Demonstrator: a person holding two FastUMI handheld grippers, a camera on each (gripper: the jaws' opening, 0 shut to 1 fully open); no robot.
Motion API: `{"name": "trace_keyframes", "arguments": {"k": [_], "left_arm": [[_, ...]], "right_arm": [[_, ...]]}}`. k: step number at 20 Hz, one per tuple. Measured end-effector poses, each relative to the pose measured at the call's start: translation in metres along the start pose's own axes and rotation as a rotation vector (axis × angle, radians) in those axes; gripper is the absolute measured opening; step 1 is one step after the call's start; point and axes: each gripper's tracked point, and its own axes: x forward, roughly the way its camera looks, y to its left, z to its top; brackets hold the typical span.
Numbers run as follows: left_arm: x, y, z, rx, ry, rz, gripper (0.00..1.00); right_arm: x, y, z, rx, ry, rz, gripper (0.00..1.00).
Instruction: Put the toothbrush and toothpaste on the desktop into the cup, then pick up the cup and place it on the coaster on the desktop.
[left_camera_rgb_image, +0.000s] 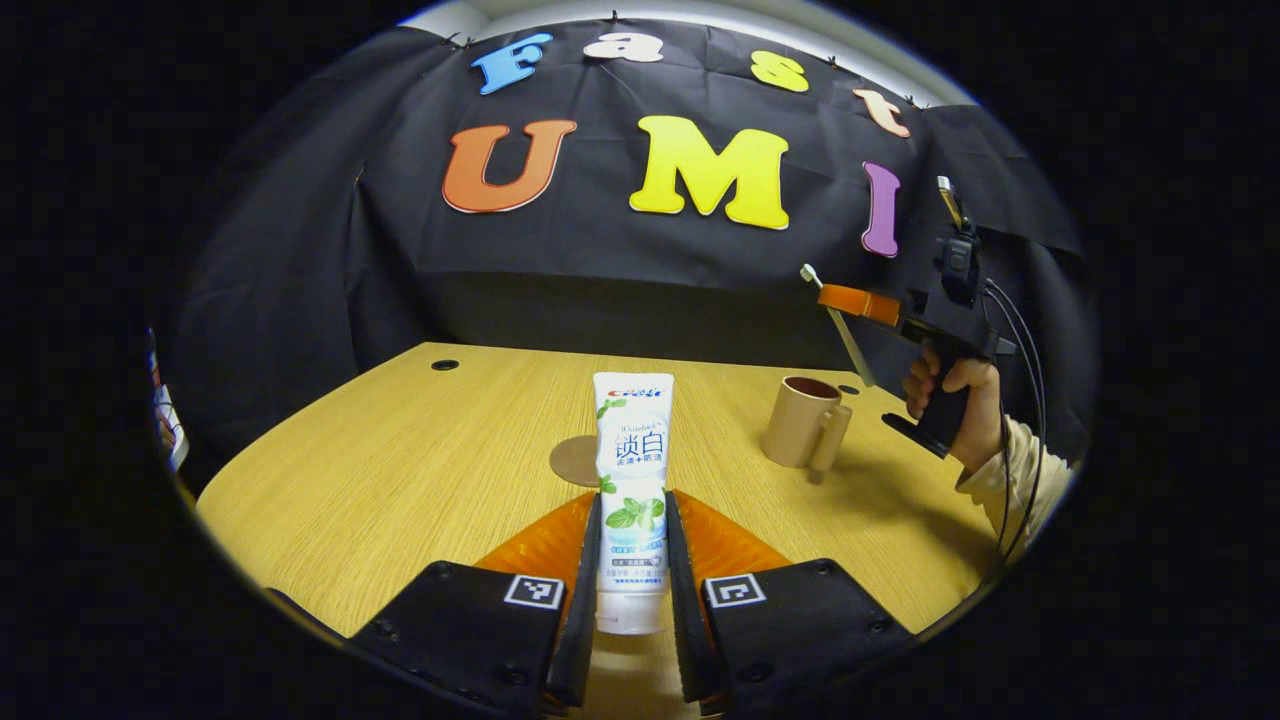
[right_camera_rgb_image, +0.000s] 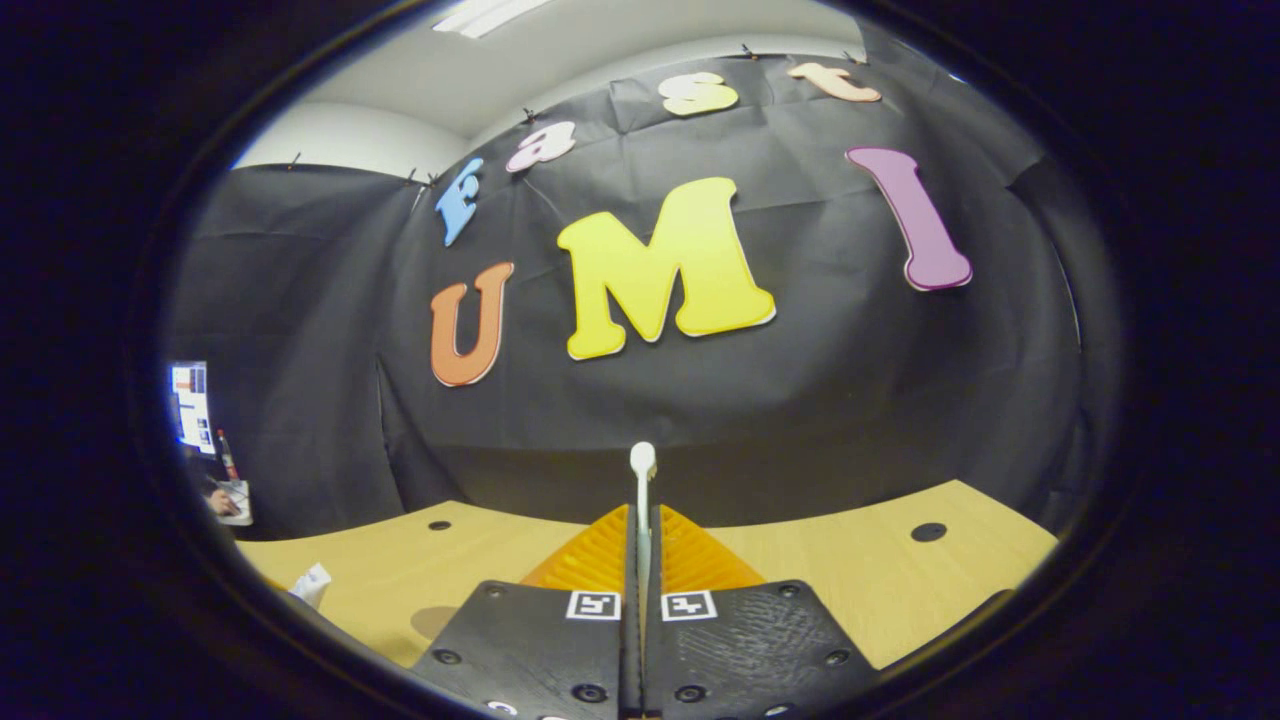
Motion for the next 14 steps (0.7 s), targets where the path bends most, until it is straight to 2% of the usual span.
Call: {"name": "trace_keyframes", "arguments": {"k": [2,8,14], "left_arm": [[0.005,-0.005,-0.001,0.004,0.005,-0.006,0.37],[0.015,-0.011,-0.005,0.012,0.023,-0.017,0.37],[0.016,-0.018,-0.007,0.015,0.036,-0.025,0.37]], "right_arm": [[0.01,0.0,-0.003,-0.024,-0.004,0.008,0.0],[0.022,0.004,-0.002,-0.047,-0.027,0.007,0.0],[0.023,-0.002,-0.02,-0.038,0.03,-0.004,0.0]]}}
